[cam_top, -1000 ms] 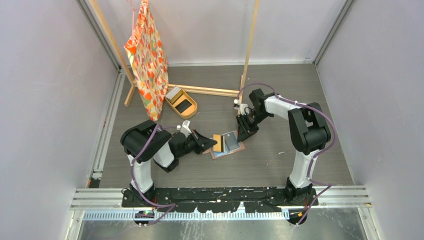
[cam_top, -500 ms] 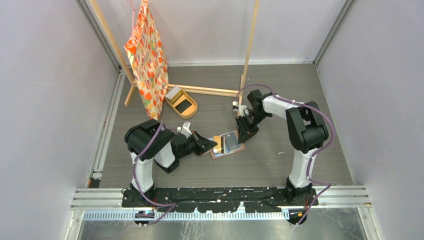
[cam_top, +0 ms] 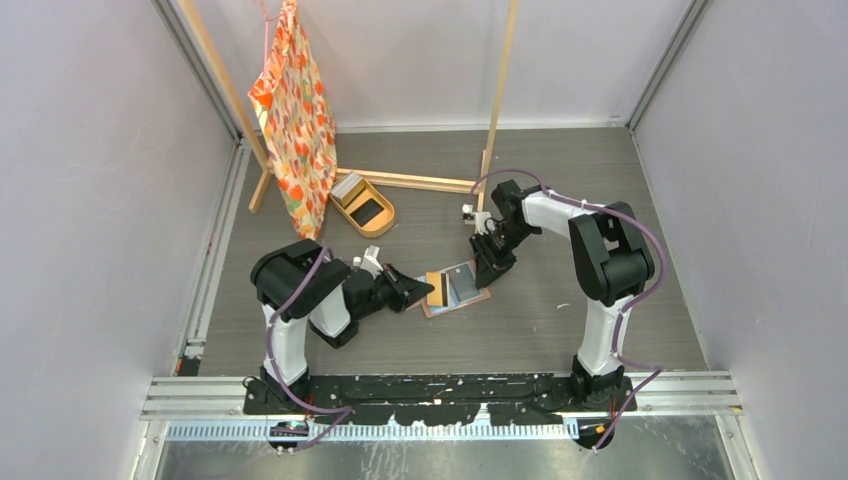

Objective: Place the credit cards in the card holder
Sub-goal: Insert the credit card into the card holder.

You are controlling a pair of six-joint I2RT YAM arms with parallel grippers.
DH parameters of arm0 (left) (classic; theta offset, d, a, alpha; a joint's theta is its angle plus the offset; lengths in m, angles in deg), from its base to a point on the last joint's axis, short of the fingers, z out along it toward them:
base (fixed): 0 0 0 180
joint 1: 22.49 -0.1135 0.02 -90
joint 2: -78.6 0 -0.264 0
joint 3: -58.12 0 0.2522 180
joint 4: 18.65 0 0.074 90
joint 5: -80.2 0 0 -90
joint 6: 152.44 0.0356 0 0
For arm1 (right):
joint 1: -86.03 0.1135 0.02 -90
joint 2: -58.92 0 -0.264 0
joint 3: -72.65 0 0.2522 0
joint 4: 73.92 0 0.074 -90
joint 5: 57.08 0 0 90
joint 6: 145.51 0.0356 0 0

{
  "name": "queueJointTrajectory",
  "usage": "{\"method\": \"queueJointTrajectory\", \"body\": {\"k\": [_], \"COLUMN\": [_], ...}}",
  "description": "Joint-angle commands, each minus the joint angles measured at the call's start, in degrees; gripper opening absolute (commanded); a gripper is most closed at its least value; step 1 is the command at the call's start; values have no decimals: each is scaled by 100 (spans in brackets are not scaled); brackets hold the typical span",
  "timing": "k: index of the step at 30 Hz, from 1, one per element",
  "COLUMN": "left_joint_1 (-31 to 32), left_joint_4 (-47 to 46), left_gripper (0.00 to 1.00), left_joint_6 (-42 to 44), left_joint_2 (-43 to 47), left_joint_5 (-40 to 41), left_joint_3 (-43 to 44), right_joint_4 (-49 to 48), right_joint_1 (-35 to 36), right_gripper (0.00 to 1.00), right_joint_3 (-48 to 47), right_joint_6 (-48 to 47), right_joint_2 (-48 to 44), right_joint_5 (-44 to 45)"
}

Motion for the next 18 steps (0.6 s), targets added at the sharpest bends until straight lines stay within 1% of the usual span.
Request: {"method": "queueJointTrajectory", "body": {"k": [1, 18], "left_joint_1": [80, 122], "left_joint_4": [-184, -179], "left_gripper": [0, 1], "left_joint_6": [43, -20], "left_joint_2": [-100, -262], "left_joint_5": [54, 227], "left_joint_3": [82, 191], "right_joint_4": [79, 125], "right_joint_1": [35, 106], "right_gripper": [26, 25], "right_joint_3": [-195, -229], "right_joint_6": [-78, -95], "right_joint_2": [7, 101], "right_joint_5": [14, 47]}}
